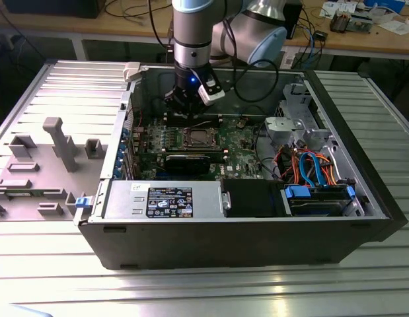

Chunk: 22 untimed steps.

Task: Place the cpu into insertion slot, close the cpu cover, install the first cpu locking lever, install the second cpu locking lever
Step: 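Install the first cpu locking lever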

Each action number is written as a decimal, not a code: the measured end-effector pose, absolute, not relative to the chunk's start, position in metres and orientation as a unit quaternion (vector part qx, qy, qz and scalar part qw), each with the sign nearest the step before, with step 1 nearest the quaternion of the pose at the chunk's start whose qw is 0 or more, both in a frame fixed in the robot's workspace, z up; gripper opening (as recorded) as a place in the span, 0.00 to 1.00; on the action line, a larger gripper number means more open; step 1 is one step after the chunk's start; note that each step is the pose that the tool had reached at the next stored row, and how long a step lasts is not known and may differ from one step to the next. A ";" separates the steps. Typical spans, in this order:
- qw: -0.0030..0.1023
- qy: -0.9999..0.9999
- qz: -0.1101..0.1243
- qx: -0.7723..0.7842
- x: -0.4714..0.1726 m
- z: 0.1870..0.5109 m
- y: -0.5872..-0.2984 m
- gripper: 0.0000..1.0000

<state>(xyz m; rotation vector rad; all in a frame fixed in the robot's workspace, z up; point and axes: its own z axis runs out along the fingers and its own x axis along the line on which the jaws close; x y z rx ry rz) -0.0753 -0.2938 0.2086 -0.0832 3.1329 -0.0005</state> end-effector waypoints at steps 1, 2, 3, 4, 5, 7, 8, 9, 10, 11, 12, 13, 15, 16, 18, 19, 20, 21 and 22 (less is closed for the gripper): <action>0.004 1.000 0.000 -0.027 -0.074 0.208 -0.294 0.11; 0.004 1.000 0.000 -0.027 -0.073 0.208 -0.294 0.11; 0.003 1.000 0.000 -0.027 -0.071 0.208 -0.294 0.11; 0.003 1.000 0.000 -0.027 -0.070 0.208 -0.294 0.11; 0.003 1.000 0.000 -0.027 -0.068 0.207 -0.294 0.11; 0.003 1.000 0.000 -0.027 -0.063 0.207 -0.294 0.11; 0.002 1.000 0.000 -0.027 -0.059 0.206 -0.294 0.11; 0.002 1.000 0.000 -0.027 -0.057 0.206 -0.294 0.11; 0.001 1.000 0.000 -0.027 -0.056 0.206 -0.294 0.11; 0.001 1.000 0.000 -0.027 -0.052 0.205 -0.294 0.11; 0.001 1.000 0.000 -0.027 -0.051 0.205 -0.294 0.11; 0.000 1.000 0.000 -0.027 -0.049 0.205 -0.294 0.11; 0.000 1.000 0.000 -0.027 -0.046 0.204 -0.294 0.11; -0.001 1.000 0.000 -0.027 -0.043 0.204 -0.294 0.11; -0.001 1.000 0.000 -0.027 -0.040 0.203 -0.294 0.11; -0.002 1.000 0.000 -0.027 -0.037 0.202 -0.294 0.11; -0.002 1.000 0.000 -0.027 -0.035 0.202 -0.294 0.11; -0.002 1.000 0.000 -0.027 -0.034 0.202 -0.294 0.11; -0.002 1.000 0.000 -0.027 -0.034 0.202 -0.293 0.11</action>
